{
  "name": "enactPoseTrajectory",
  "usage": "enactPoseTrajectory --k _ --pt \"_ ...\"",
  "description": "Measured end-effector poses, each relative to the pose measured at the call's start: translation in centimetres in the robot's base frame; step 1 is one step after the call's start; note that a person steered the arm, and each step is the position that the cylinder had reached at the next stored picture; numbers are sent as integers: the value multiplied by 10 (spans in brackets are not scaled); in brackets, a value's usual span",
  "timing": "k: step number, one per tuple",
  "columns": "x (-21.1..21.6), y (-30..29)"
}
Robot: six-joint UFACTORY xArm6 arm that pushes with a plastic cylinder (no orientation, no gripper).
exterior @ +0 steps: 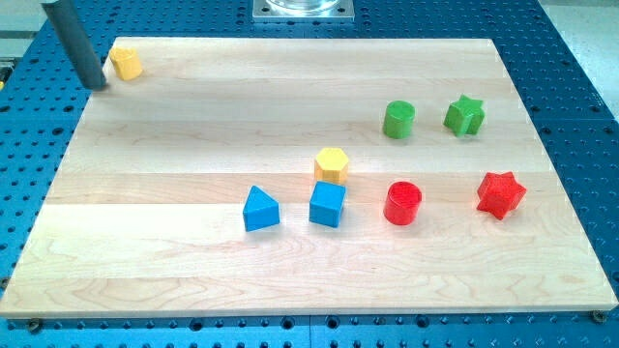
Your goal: Push the blue triangle slightly to the top side
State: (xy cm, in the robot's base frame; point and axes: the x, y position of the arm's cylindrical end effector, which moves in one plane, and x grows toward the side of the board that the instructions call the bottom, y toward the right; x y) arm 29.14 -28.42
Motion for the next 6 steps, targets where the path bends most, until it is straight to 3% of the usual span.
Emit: enactPoseTrajectory --k 1,2,3,4,5,6 --pt "10 27" --pt "53 81" --pt "53 204" --pt "86 217" --pt "189 163" --pt "294 190"
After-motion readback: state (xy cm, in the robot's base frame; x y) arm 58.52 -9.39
